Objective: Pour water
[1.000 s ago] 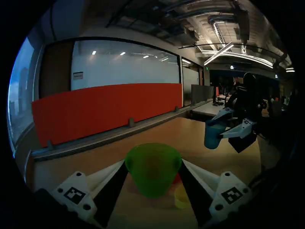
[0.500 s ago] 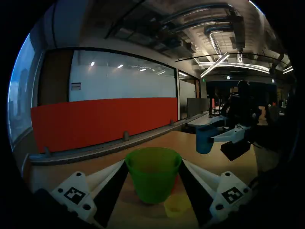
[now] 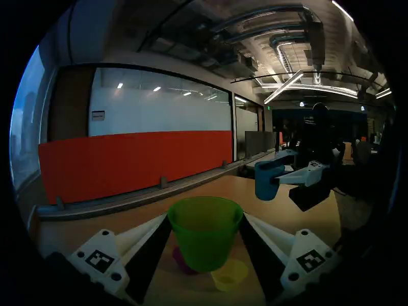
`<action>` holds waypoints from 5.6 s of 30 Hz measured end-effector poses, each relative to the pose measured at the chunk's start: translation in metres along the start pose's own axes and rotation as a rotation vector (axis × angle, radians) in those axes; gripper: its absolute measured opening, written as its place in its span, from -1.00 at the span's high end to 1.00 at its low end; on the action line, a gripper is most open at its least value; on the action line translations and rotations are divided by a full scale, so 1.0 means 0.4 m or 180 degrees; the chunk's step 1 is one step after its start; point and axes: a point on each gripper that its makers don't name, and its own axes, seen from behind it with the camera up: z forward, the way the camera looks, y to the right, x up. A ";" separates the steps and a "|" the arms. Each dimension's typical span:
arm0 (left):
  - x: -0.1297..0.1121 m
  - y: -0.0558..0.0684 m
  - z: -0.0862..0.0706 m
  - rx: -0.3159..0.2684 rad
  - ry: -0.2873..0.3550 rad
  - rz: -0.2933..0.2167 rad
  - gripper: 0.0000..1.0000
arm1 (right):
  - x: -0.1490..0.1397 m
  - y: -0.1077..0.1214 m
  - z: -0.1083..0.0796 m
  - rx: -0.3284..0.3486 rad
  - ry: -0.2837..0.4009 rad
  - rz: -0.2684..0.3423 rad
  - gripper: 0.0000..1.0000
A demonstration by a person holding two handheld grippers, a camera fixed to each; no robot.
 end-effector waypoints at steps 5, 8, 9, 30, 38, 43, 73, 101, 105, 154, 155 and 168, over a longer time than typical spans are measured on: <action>-0.003 0.020 -0.001 -0.0037 -0.0006 0.0016 -0.77 | 0.020 0.001 0.001 0.0019 0.0027 -0.0052 -0.83; -0.004 0.030 -0.002 -0.0061 -0.0008 0.0022 -0.77 | 0.035 0.000 0.001 0.0040 0.0047 -0.0096 -0.83; -0.005 0.034 -0.002 -0.0069 -0.0009 0.0024 -0.77 | 0.041 -0.001 0.001 0.0046 0.0054 -0.0112 -0.83; -0.029 0.113 0.015 -0.0263 -0.0061 0.0083 -0.77 | 0.135 -0.031 0.014 0.0156 0.0128 -0.0602 -0.83; -0.036 0.138 0.025 -0.0331 -0.0073 0.0104 -0.77 | 0.157 -0.040 0.018 0.0160 0.0135 -0.0794 -0.82; -0.040 0.153 0.029 -0.0371 -0.0081 0.0118 -0.77 | 0.176 -0.043 0.020 0.0158 0.0155 -0.0894 -0.82; -0.045 0.203 0.065 -0.0512 -0.0010 0.0081 -0.76 | 0.268 -0.068 0.077 0.0169 0.0173 -0.1798 -0.82; -0.035 0.227 0.084 -0.0600 0.0066 0.0039 -0.76 | 0.337 -0.086 0.129 0.0097 0.0196 -0.2615 -0.83; -0.032 0.226 0.085 -0.0603 0.0071 0.0031 -0.76 | 0.344 -0.086 0.134 0.0079 0.0191 -0.2712 -0.83; -0.036 0.226 0.095 -0.0618 0.0053 0.0028 -0.75 | 0.391 -0.072 0.165 -0.0092 0.0204 -0.3456 -0.82; -0.036 0.226 0.095 -0.0617 0.0052 0.0031 -0.75 | 0.392 -0.071 0.164 -0.0095 0.0202 -0.3471 -0.82; -0.034 0.227 0.098 -0.0615 0.0050 0.0039 -0.75 | 0.404 -0.070 0.167 -0.0143 0.0210 -0.3688 -0.83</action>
